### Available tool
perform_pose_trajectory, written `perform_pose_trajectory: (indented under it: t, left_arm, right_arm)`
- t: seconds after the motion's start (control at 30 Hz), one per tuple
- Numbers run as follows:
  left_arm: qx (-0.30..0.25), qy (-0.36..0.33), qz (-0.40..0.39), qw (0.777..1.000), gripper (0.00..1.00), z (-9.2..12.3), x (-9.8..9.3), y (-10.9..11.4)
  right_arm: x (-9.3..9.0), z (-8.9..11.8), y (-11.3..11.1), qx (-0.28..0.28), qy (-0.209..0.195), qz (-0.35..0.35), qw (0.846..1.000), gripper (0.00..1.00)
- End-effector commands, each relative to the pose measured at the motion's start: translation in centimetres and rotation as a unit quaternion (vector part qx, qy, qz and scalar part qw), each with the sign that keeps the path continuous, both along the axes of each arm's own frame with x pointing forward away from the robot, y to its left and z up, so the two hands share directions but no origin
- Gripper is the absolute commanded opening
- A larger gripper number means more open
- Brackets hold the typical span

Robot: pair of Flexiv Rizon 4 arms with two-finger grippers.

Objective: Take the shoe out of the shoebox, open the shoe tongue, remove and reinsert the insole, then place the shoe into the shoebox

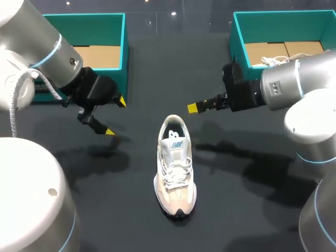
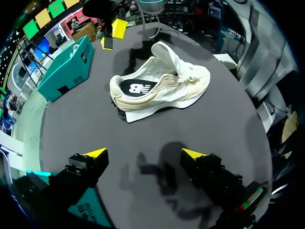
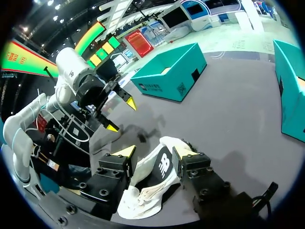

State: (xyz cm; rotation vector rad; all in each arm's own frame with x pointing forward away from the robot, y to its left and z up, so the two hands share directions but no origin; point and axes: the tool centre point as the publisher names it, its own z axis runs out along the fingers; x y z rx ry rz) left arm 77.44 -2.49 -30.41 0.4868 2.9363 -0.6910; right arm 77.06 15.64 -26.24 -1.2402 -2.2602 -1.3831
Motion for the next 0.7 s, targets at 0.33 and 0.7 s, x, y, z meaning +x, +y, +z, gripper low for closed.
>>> perform_pose_trajectory:
  t: [0.33, 0.7]
  left_arm:
    - [0.028, 0.0, -0.028, 0.999, 1.0, 3.4, 0.0, 4.6]
    - [0.047, -0.007, -0.063, 0.997, 1.0, 5.1, 1.2, 6.8]
  right_arm:
    - [-0.1, 2.4, -1.3, -0.135, 0.091, -0.017, 0.987, 0.46]
    - [-0.6, 3.9, 0.8, -0.209, 0.159, -0.037, 0.964, 0.44]
